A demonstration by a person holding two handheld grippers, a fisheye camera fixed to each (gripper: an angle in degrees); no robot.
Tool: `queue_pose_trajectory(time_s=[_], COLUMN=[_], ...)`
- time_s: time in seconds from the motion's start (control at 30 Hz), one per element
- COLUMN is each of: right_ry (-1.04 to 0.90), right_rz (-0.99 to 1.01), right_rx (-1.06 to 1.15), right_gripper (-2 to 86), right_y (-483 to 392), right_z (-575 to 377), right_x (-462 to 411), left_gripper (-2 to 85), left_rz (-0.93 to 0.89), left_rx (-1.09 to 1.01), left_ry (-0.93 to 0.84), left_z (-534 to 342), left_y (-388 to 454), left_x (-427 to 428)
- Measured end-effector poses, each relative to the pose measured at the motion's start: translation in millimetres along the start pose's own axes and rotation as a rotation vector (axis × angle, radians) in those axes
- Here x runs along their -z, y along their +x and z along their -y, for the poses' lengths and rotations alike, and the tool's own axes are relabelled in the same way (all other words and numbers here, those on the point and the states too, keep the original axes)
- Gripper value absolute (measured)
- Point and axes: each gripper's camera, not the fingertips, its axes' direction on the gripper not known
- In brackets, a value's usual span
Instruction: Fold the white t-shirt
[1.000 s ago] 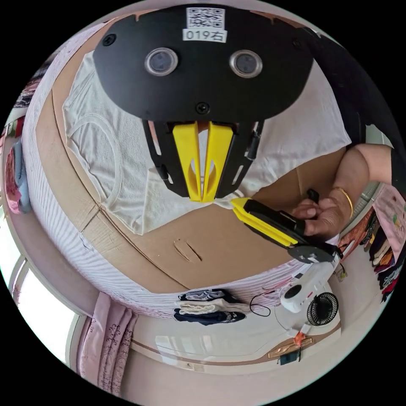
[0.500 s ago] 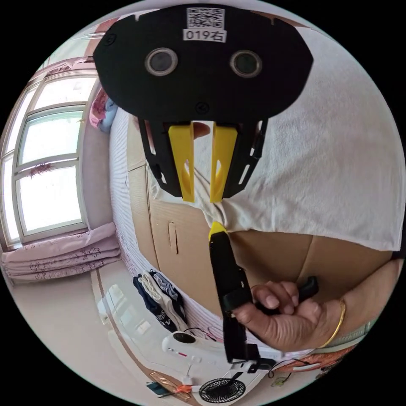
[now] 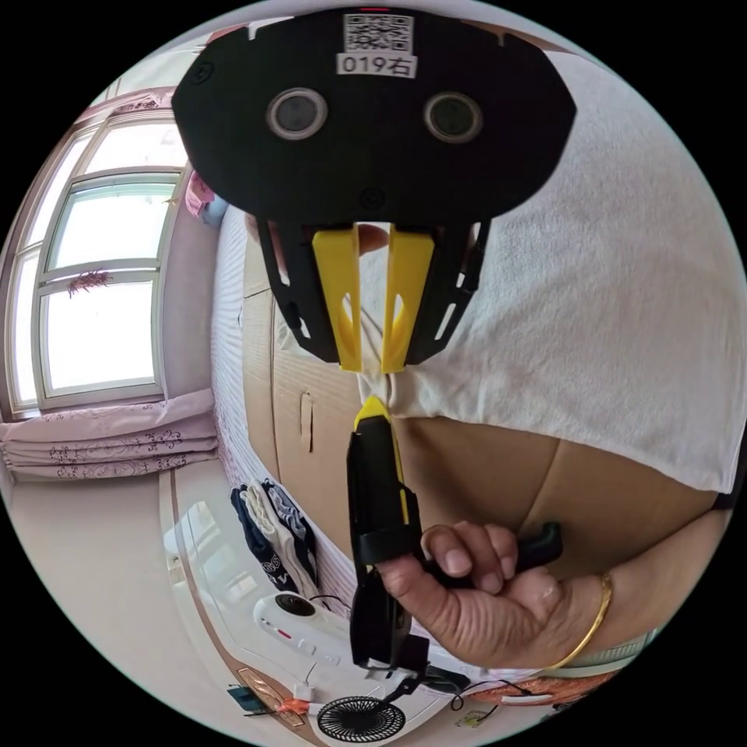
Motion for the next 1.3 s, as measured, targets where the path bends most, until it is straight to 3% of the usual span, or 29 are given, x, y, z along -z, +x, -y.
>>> queue_pose_trajectory(time_s=[0.67, 1.3], right_ry=[-0.006, 0.011], right_rz=[0.011, 0.008], right_rx=[-0.012, -0.033], right_gripper=[0.8, -1.0], right_y=[9.9, 15.3], right_z=[-6.5, -35.8], right_x=[-74.5, -91.4], left_gripper=[1.6, 1.0], left_rz=[-0.009, -0.071], left_rx=[0.005, 0.046], left_ry=[0.014, 0.04], left_z=[-8.0, -14.8], left_y=[-14.1, -36.0], left_x=[-12.5, -17.3])
